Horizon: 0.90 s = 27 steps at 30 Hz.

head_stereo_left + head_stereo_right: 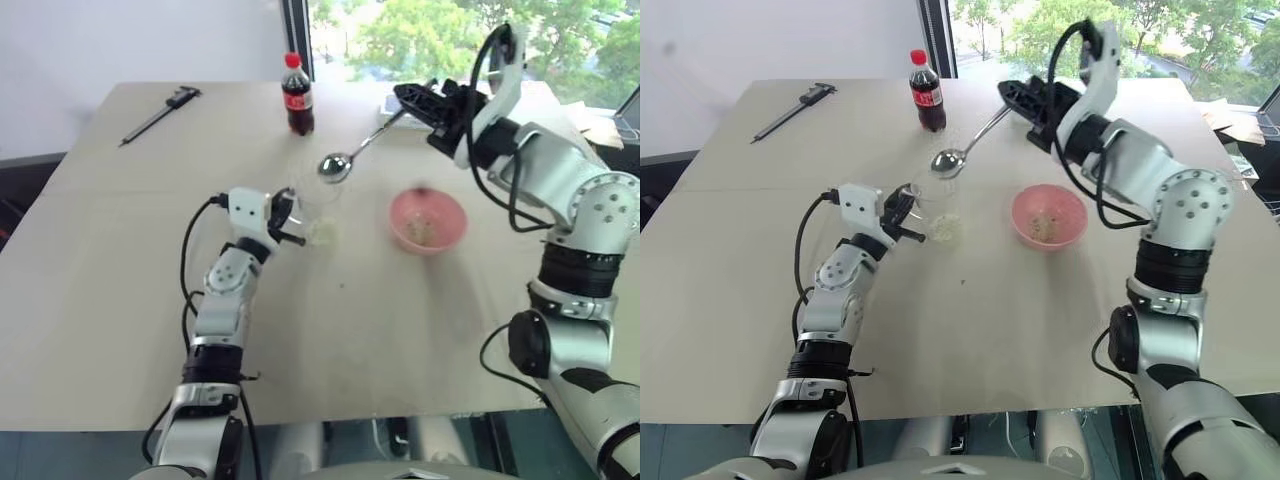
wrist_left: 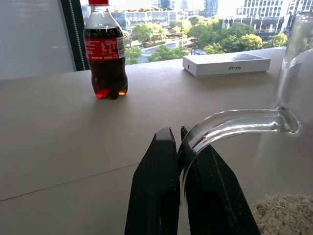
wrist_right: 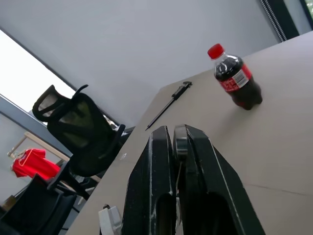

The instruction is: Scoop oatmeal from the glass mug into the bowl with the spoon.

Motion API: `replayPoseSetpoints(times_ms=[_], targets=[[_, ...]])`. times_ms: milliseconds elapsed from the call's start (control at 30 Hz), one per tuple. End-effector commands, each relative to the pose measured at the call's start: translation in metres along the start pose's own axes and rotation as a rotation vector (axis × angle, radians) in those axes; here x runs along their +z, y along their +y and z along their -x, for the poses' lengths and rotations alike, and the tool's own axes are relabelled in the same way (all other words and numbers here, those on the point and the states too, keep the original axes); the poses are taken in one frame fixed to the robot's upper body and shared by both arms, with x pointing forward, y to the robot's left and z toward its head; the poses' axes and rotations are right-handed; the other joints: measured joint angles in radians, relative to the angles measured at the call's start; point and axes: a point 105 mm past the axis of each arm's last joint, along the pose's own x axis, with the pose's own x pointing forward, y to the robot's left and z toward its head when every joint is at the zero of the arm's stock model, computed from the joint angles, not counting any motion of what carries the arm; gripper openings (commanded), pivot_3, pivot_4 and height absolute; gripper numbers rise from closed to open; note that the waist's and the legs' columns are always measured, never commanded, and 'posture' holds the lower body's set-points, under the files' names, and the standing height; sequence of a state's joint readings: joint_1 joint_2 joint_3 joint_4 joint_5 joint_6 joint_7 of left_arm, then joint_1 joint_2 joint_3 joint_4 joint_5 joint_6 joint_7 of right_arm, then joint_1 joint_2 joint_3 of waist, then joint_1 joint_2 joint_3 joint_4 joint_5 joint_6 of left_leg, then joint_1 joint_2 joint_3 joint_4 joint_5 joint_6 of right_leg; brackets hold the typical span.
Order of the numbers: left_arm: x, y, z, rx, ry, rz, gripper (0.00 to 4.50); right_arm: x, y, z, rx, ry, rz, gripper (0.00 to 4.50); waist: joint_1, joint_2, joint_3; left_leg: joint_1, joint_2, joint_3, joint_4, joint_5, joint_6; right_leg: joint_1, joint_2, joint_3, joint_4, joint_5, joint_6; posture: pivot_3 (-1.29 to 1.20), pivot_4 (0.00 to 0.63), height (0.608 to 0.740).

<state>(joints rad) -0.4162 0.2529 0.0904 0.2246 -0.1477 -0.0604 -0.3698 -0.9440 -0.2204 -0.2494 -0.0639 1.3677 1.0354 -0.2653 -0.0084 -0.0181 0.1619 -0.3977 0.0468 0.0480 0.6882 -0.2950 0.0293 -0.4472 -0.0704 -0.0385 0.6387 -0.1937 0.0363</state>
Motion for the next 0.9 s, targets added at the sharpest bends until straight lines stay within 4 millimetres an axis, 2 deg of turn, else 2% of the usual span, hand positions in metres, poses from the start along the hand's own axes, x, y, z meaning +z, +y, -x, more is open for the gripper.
replayPoseSetpoints(times_ms=[33, 200, 300, 367, 400, 500, 600, 767, 800, 833, 900], targets=[[0.008, -0.001, 0.0, -0.011, -0.027, -0.035, 0.04, -0.01, 0.005, -0.005, 0.03, 0.022, 0.041, 0.0, 0.0, 0.0, 0.0, 0.0, 0.0, 0.0, 0.0, 0.0, 0.0, 0.0, 0.0, 0.0, 0.0, 0.0, 0.0, 0.0, 0.15, 0.74], [0.008, 0.0, 0.002, -0.005, -0.027, -0.036, 0.04, -0.034, -0.005, -0.012, -0.012, 0.103, 0.142, 0.0, -0.002, 0.0, 0.0, 0.0, 0.0, 0.0, 0.0, 0.0, 0.0, 0.0, 0.0, 0.0, 0.001, 0.0, 0.0, 0.0, 0.15, 0.74], [0.008, 0.002, 0.003, 0.003, -0.025, -0.04, 0.04, -0.033, -0.003, -0.018, -0.004, 0.065, 0.189, 0.0, -0.004, 0.0, 0.0, 0.0, 0.0, 0.0, 0.0, 0.0, 0.0, 0.0, 0.0, 0.0, 0.001, 0.0, 0.0, 0.0, 0.15, 0.74], [0.007, 0.004, 0.003, 0.016, -0.023, -0.044, 0.0, -0.031, -0.002, -0.02, 0.004, 0.044, 0.223, 0.71, -0.004, 0.0, 0.0, 0.0, 0.0, 0.0, 0.0, 0.0, 0.0, 0.0, 0.0, 0.0, 0.001, 0.0, 0.0, 0.0, 0.15, 0.74], [0.007, 0.005, 0.003, 0.022, -0.023, -0.044, 0.0, -0.031, 0.0, -0.02, 0.02, 0.042, 0.223, 0.81, -0.004, 0.0, 0.0, 0.0, 0.0, 0.0, 0.0, 0.0, 0.0, 0.0, 0.0, 0.0, 0.001, 0.0, 0.0, 0.0, 0.15, 0.74], [0.007, 0.008, 0.005, 0.032, -0.022, -0.04, 0.0, -0.026, 0.004, -0.021, 0.033, -0.002, 0.237, 2.11, -0.004, 0.0, 0.0, 0.0, 0.0, 0.0, 0.0, 0.0, 0.0, 0.0, 0.0, 0.0, 0.001, 0.0, 0.0, 0.0, 0.15, 0.74], [0.005, 0.01, 0.007, 0.034, -0.017, -0.025, 0.0, -0.016, 0.002, -0.021, 0.007, -0.064, 0.292, 3.64, -0.005, 0.0, 0.0, 0.001, 0.0, 0.0, 0.0, 0.0, 0.0, 0.0, 0.0, 0.0, 0.001, 0.0, 0.0, 0.0, 0.15, 0.74], [0.005, 0.009, 0.008, 0.021, -0.022, 0.0, 0.0, -0.003, -0.003, -0.017, -0.019, -0.131, 0.324, 3.64, -0.006, 0.0, 0.0, 0.001, 0.0, 0.0, 0.0, 0.0, 0.0, 0.0, 0.0, 0.0, 0.001, 0.0, 0.0, 0.0, 0.15, 0.74], [0.005, 0.01, 0.009, 0.022, -0.021, 0.0, 0.76, -0.002, -0.003, -0.016, -0.018, -0.135, 0.326, 3.7, -0.006, 0.0, 0.0, 0.001, 0.0, 0.0, 0.0, 0.0, 0.0, 0.0, 0.0, 0.0, 0.001, 0.0, 0.0, 0.0, 0.15, 0.74], [0.005, 0.01, 0.009, 0.023, -0.02, -0.002, 1.0, -0.002, -0.003, -0.015, -0.017, -0.137, 0.328, 3.7, -0.006, 0.0, 0.0, 0.001, 0.0, 0.0, 0.0, 0.0, 0.0, 0.0, 0.0, 0.0, 0.001, 0.0, 0.0, 0.0, 0.15, 0.74], [0.005, 0.011, 0.01, 0.024, -0.017, -0.005, 1.91, -0.002, -0.003, -0.015, -0.017, -0.141, 0.333, 3.7, -0.005, 0.0, 0.0, 0.001, 0.0, 0.0, 0.0, 0.0, 0.0, 0.0, 0.0, 0.0, 0.001, 0.0, 0.0, 0.0, 0.15, 0.74]])
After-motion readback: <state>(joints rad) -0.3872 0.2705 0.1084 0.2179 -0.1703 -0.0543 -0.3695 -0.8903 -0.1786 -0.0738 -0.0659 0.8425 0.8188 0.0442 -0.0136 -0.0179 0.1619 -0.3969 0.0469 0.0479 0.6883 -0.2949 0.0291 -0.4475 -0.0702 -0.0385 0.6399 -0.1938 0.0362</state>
